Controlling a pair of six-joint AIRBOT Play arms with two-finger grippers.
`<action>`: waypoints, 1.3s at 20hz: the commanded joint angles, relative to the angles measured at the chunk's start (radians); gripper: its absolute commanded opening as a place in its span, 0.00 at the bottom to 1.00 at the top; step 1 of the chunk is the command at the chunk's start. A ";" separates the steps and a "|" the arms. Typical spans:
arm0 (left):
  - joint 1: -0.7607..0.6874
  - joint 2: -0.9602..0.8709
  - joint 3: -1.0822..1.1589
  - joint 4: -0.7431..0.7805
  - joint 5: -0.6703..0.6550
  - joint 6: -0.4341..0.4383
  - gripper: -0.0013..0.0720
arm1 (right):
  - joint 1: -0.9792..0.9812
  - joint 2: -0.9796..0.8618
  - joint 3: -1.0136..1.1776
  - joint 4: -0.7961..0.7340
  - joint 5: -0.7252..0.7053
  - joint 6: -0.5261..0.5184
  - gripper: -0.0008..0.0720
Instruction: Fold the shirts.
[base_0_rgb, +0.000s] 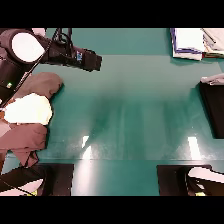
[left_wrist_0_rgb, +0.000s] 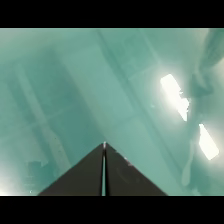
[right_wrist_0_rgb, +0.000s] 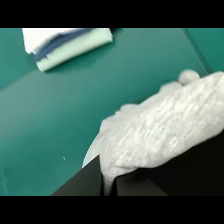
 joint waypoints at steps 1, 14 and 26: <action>0.000 0.000 0.000 0.003 -0.002 0.015 0.04 | -0.088 0.063 -0.124 -0.081 0.106 0.019 0.03; 0.000 0.000 0.000 0.005 0.006 0.015 0.04 | -0.114 0.277 -0.451 0.011 0.081 0.018 0.88; 0.000 0.000 0.000 0.013 0.095 0.014 0.04 | 0.655 0.340 -0.318 0.045 -0.044 0.014 0.03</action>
